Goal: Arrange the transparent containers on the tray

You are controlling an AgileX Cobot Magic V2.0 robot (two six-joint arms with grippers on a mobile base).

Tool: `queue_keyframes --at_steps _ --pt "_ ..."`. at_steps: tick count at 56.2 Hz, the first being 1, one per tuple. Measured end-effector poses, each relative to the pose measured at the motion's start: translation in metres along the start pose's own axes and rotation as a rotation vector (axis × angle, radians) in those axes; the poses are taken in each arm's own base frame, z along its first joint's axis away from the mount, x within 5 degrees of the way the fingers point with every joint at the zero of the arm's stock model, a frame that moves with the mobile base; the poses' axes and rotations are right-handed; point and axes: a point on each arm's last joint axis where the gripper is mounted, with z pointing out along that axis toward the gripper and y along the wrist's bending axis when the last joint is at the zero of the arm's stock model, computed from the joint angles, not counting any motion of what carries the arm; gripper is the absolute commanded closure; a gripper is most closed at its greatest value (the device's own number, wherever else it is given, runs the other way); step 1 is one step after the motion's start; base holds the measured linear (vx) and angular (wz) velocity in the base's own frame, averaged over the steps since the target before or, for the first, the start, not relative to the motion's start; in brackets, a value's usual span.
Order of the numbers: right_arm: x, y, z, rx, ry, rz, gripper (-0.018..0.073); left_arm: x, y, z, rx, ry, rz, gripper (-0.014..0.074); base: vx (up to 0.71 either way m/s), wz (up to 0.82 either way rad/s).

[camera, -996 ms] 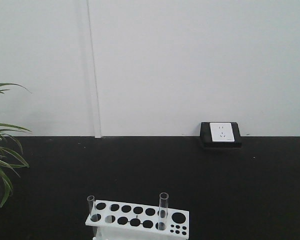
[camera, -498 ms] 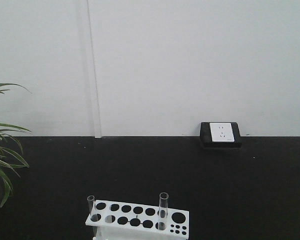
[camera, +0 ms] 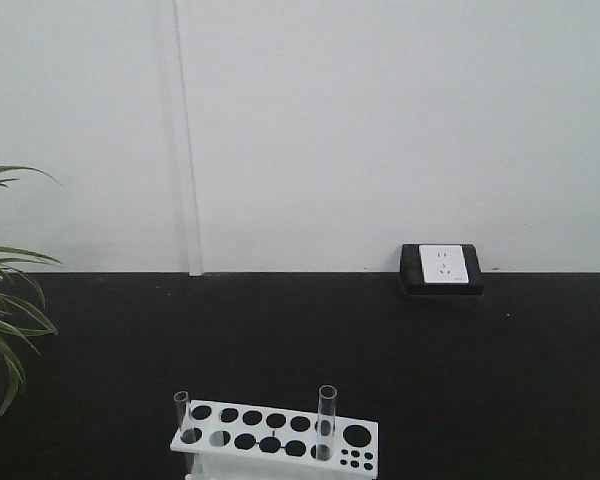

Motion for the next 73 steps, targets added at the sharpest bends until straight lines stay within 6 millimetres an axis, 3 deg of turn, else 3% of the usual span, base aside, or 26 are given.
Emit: queue_keyframes --at_steps 11,26,35,61,68,73 --pt "0.004 0.0 0.004 0.0 0.02 0.0 0.0393 0.002 0.0 0.004 0.0 0.002 0.0 0.0406 0.0 0.0" --pt "0.003 0.0 0.004 0.0 0.021 0.0 -0.0013 0.002 -0.002 0.006 0.012 0.006 0.001 0.0124 0.0 0.0" --pt "0.004 0.0 0.005 0.0 0.023 0.0 -0.0172 0.004 -0.003 0.007 0.012 0.022 0.001 0.0031 0.0 0.0" --pt "0.0 0.009 0.008 -0.053 -0.054 0.051 -0.0069 -0.004 -0.002 0.007 0.009 -0.104 -0.042 0.0055 0.0 0.0" --pt "0.017 0.019 0.007 -0.117 -0.048 -0.008 -0.0033 0.007 -0.003 0.006 0.017 -0.146 0.013 0.0064 0.0 0.0" --pt "0.039 0.029 0.004 -0.18 -0.029 -0.03 -0.0019 0.026 -0.005 0.004 0.034 -0.129 0.031 0.0071 0.0 0.0"
